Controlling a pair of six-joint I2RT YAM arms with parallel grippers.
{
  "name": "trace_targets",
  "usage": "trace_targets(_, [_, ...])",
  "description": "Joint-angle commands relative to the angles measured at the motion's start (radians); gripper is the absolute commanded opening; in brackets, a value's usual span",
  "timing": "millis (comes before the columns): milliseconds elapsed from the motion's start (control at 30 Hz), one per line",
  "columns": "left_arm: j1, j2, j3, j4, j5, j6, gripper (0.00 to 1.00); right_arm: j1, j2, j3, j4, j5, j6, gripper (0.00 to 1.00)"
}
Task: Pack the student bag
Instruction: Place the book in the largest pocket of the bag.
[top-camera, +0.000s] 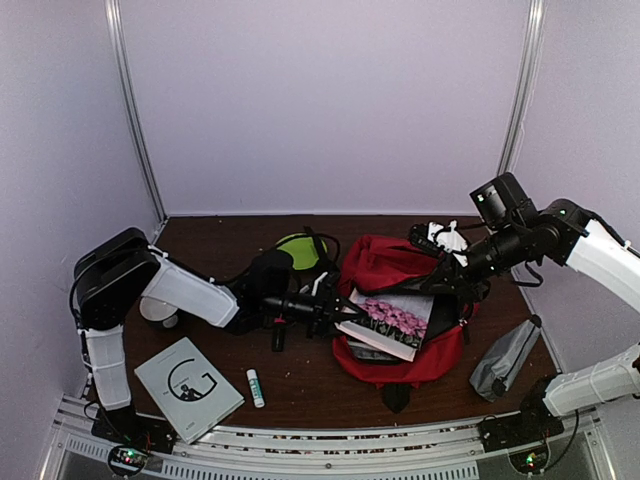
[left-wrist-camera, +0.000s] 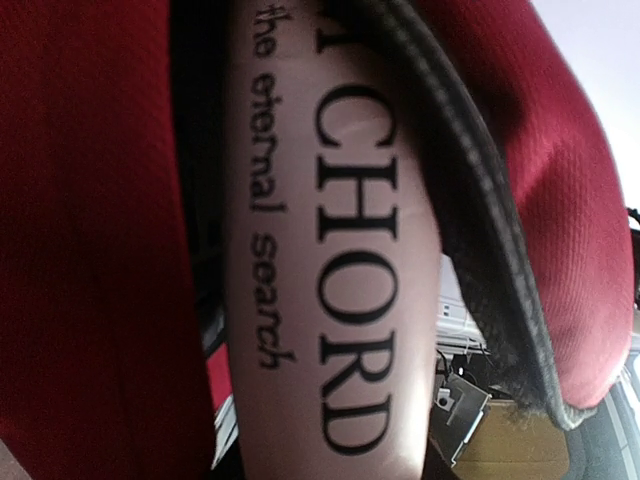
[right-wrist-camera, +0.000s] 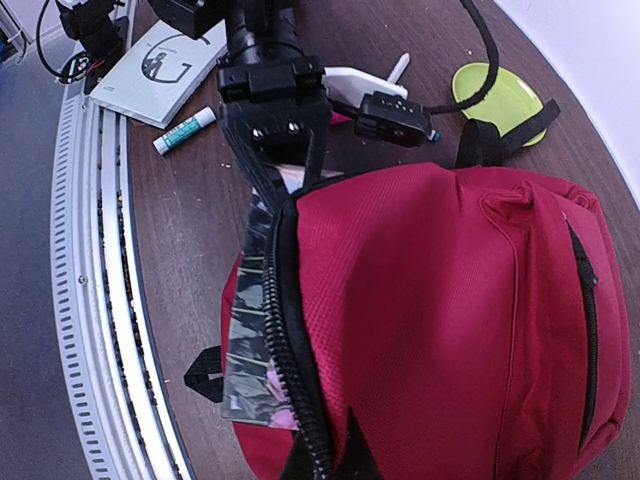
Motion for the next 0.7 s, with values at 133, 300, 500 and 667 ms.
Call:
trace_targets(133, [0.009, 0.071, 0.154, -0.113, -0.108, 0.148, 0.27, 0.016, -0.032, 0.016, 0.042, -0.102, 0.01, 0.0])
trace_targets(300, [0.012, 0.127, 0.271, -0.248, -0.115, 0.256, 0.28, 0.018, -0.035, 0.016, 0.036, -0.128, -0.002, 0.0])
trace_targets(500, [0.028, 0.173, 0.315, -0.305, -0.133, 0.275, 0.33, 0.019, -0.045, 0.012, 0.023, -0.133, -0.026, 0.0])
trace_targets(667, [0.03, 0.162, 0.345, -0.4, -0.154, 0.351, 0.47, 0.018, -0.044, 0.011, 0.024, -0.09, -0.029, 0.0])
